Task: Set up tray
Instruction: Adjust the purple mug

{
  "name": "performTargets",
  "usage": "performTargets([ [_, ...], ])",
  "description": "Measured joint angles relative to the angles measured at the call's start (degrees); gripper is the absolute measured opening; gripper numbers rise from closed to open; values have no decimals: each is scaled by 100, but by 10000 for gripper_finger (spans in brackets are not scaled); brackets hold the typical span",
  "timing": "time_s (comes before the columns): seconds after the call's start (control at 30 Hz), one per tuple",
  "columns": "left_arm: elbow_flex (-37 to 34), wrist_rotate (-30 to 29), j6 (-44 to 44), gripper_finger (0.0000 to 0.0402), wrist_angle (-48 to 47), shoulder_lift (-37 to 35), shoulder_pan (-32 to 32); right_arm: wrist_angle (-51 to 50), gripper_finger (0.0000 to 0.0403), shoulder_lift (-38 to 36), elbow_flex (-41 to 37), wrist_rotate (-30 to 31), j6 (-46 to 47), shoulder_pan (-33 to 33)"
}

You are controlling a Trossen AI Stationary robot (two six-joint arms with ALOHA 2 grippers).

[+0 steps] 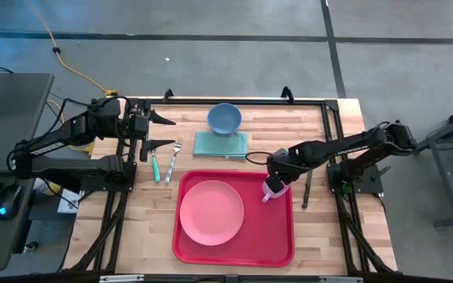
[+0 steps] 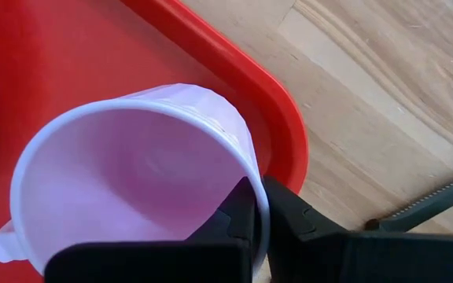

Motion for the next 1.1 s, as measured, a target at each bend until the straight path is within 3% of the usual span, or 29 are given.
performTargets([
  [0.53,0,0,0,287,0,0,0,90,0,357,6,-207,-155,13],
  [0.83,0,0,0,287,0,0,0,146,3,214,11,-17,-255,11],
  [0.93,0,0,0,287,1,-2,0,162,20,118,11,-6,-262,11],
  [1.1,0,0,0,287,0,-1,0,161,85,53,11,-118,-247,7],
])
